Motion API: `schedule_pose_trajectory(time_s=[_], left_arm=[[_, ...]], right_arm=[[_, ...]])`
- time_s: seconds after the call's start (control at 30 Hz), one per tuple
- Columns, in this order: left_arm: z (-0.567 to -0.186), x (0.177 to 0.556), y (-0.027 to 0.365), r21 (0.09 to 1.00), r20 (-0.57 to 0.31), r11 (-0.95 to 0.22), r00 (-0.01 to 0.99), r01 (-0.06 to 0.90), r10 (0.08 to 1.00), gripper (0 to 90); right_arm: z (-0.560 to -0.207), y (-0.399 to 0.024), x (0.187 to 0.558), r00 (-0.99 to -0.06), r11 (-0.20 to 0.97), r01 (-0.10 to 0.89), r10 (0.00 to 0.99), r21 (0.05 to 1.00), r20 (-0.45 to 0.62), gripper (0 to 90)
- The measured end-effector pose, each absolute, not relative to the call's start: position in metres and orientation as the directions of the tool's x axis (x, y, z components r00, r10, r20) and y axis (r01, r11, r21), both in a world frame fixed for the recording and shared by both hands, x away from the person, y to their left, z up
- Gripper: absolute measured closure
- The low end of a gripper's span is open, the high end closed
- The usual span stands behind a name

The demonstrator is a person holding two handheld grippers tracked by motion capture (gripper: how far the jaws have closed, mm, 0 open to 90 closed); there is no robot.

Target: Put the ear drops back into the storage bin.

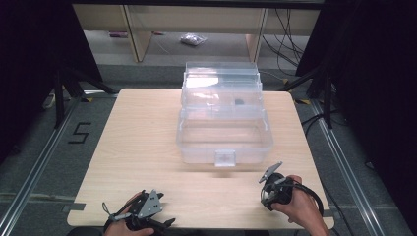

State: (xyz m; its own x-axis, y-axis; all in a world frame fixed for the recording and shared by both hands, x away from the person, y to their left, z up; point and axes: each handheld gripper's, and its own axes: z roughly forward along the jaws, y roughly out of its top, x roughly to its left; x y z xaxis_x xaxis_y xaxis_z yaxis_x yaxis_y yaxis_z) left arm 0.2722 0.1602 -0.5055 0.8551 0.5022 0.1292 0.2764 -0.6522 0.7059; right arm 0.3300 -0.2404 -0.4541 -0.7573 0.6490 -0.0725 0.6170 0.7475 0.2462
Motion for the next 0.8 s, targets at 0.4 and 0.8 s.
schedule_pose_trajectory(time_s=[0.4,0.8], left_arm=[[-0.5054,0.2725,0.1604,0.700,0.139,-0.660,0.855,0.272,0.500,15.1],[-0.5059,0.2719,0.1600,0.709,0.128,-0.650,0.856,0.274,0.501,15.1]], right_arm=[[-0.4576,-0.2410,0.3318,-0.769,0.760,0.608,0.636,0.231,-0.068,56.5],[-0.4539,-0.2404,0.3323,-0.768,0.758,0.603,0.636,0.247,-0.076,60.1]])
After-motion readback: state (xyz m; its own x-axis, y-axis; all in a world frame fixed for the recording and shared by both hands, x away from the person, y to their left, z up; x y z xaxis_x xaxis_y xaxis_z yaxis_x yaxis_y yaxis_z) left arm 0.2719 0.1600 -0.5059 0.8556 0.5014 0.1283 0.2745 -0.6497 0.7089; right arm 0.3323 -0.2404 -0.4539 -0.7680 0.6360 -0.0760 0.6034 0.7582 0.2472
